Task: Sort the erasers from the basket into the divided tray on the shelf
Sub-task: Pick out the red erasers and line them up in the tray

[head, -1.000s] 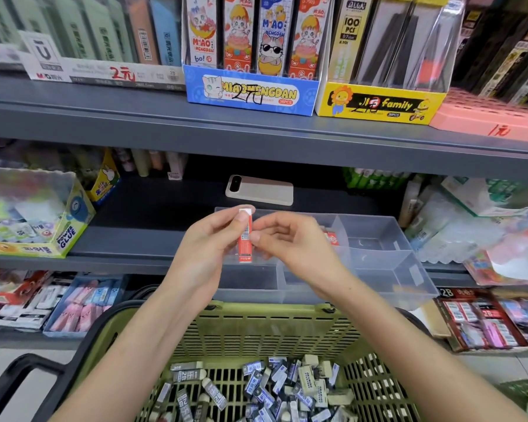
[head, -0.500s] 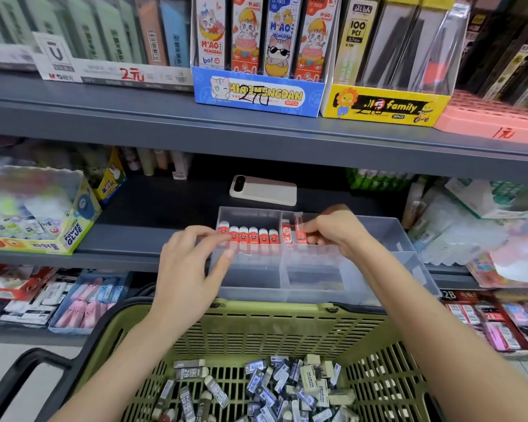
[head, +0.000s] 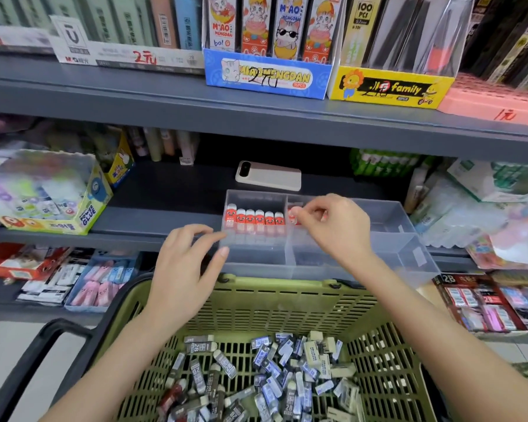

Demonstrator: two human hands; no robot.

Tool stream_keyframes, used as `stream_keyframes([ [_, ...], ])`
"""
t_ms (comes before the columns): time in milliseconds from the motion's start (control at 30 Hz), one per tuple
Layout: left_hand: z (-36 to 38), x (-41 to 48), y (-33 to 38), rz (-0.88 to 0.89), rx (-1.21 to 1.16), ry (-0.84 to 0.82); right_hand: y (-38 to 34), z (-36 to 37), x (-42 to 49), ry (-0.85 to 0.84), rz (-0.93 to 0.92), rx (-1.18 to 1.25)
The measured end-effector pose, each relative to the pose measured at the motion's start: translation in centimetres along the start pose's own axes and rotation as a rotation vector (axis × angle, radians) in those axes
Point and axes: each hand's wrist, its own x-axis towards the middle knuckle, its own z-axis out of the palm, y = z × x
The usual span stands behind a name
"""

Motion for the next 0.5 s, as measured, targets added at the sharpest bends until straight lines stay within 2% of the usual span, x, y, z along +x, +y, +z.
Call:
stream_keyframes([
  [67,-0.9,-0.8,-0.6,-0.003,-0.007,0.038,-0.4,-0.8,-2.7,-0.018,-0.116,0.22],
  [133,-1.8,-1.7,-1.1,-0.013,-0.009,0.077,-0.4,-0.9,-5.7,-0.144,-0.158,0.395],
  [233,-3.2,-3.3,-1.9,-0.032,0.014,0.104,-0.2,1.5,-9.9,-0.33,-0.213,0.351],
  [400,-5.3,-6.3,-3.3,-0.086,0.052,0.056,-1.5,9.3,-17.1,-0.773,-0.293,0.226],
  [500,-6.1,-7.8,-4.3,-0.073,0.088,0.023,-3.0,14.8,-20.3,-0.894,-0.424,0.137],
])
